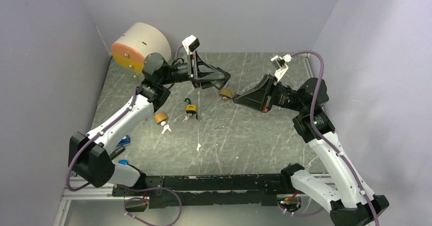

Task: Unlock with the key
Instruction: Unlock the lock.

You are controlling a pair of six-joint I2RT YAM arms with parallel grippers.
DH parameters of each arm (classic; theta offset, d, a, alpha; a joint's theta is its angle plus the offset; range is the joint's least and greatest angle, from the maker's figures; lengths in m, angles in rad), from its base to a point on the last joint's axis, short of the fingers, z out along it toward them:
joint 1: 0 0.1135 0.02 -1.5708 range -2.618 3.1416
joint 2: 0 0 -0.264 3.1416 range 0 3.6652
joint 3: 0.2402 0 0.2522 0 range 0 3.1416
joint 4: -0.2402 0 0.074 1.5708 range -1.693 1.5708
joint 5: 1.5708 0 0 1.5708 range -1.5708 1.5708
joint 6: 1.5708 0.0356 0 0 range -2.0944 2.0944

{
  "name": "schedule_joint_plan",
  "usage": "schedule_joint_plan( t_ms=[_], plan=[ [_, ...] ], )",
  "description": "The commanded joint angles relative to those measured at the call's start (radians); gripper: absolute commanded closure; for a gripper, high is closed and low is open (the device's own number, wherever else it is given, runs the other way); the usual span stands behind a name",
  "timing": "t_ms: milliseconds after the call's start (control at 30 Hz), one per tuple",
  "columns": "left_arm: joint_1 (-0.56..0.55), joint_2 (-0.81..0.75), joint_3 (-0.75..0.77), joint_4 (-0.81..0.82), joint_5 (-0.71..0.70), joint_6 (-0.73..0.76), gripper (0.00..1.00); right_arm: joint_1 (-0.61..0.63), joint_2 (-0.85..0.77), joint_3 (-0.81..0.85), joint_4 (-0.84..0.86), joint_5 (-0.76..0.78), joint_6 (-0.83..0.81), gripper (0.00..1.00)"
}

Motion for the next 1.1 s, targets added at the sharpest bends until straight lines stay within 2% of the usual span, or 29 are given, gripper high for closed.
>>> schedule_joint_plan(
  t_ms=[0, 333, 733, 1067],
  plan=[
    [0.000, -0.047, 0.045, 0.046, -0.031, -0.033, 0.98, 0.005, 0.006, 0.020, 0.058, 0.036, 0.049, 1.00],
    [0.000, -0.045, 0.040, 0.068, -0.015, -0.031, 0.98, 0.005, -0.008, -0.018, 0.031, 0.125, 0.042, 1.00],
    [-0.003, -0.042, 0.030, 0.092, -0.004, -0.027, 0.98, 0.004, 0.047, -0.020, 0.079, 0.113, 0.078, 1.00],
    [-0.007, -0.057, 0.022, 0.047, 0.016, 0.039, 0.97, 0.004, 0.053, -0.035, 0.153, 0.097, 0.130, 1.00]
  ],
)
